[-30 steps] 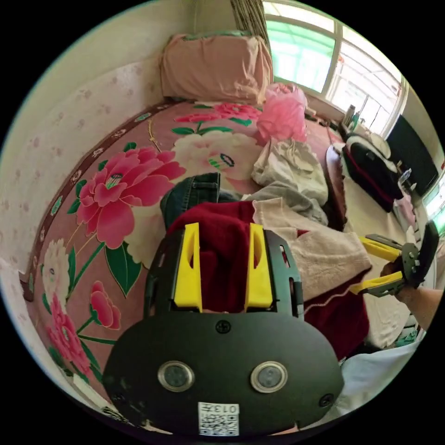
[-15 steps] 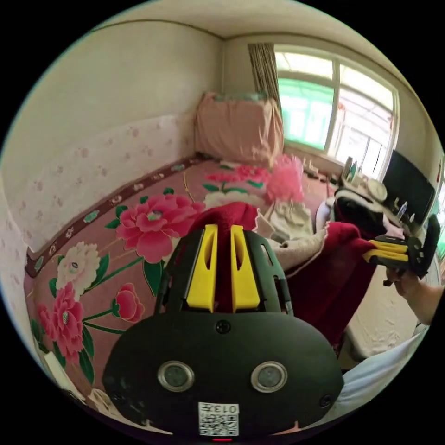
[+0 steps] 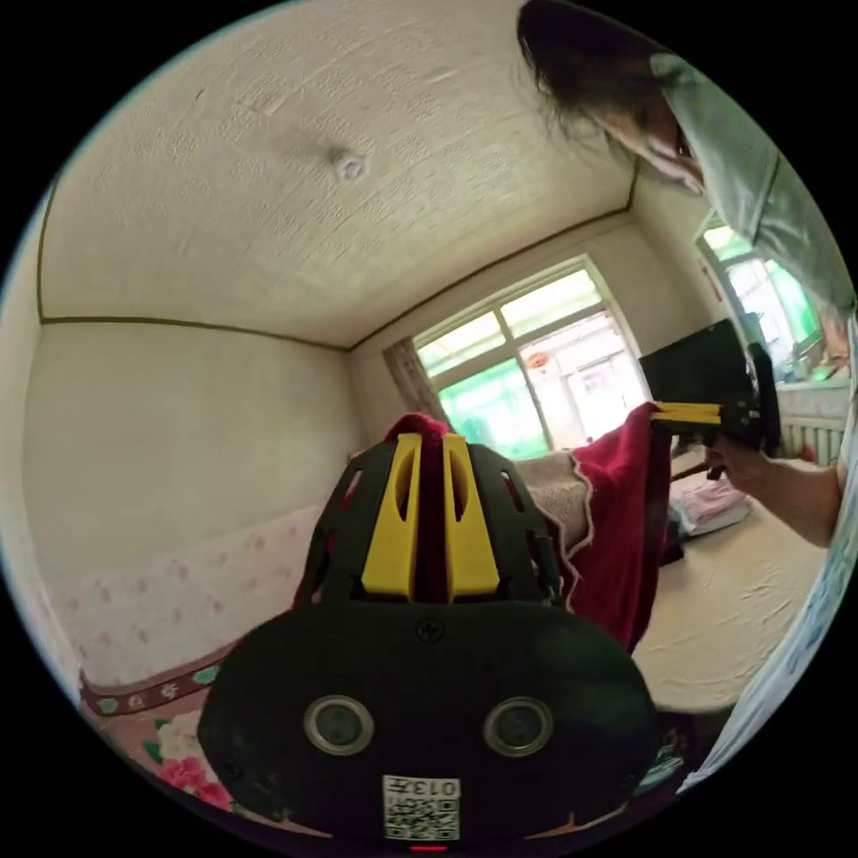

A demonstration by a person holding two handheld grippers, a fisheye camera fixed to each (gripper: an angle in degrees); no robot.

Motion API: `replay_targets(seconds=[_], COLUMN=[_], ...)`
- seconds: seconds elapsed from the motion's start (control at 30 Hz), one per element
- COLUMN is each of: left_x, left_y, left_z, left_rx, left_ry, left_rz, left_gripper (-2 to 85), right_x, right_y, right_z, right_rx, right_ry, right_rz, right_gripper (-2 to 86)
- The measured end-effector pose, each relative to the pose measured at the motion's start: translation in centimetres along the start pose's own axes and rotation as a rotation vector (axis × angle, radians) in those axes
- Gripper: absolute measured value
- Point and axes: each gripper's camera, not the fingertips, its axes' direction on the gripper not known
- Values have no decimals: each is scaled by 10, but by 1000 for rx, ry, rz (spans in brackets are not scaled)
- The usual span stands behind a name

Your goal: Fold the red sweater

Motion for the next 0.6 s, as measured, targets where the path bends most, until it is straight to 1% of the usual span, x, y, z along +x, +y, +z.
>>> replay_targets(seconds=[0.03,0.1,0.13,0.23,0.27,0.3,0.33,0.37,0.43,0.47,0.53,0.6], left_x=[10,29,48,105,116,138,157,166,202,212,259,301], left_y=[-11,-26,-36,-56,-60,-67,-73,-76,-89,-93,-107,-117], left_z=[6,18,25,44,50,64,80,88,120,127,153,178], left_rx=[38,82,111,171,175,175,173,171,173,180,208,181], left_ry=[89,213,280,401,423,487,576,623,796,832,949,1031], left_rz=[-17,-38,-14,66,80,81,69,58,9,5,23,31], left_gripper=[28,28,28,26,26,26,27,26,25,25,23,22], right_x=[16,38,49,70,79,83,89,95,102,105,111,123], right_y=[2,9,14,28,33,36,42,47,55,60,70,84], right_z=[-26,-67,-96,-166,-192,-204,-229,-252,-287,-309,-337,-355], right_rx=[7,6,3,-28,-56,-71,-103,-131,-161,-177,-205,-278], right_ry=[57,133,200,371,422,448,506,564,645,705,793,850], right_rz=[32,74,81,81,89,91,90,85,86,77,67,80], right_gripper=[19,19,19,19,19,19,19,18,18,18,18,18])
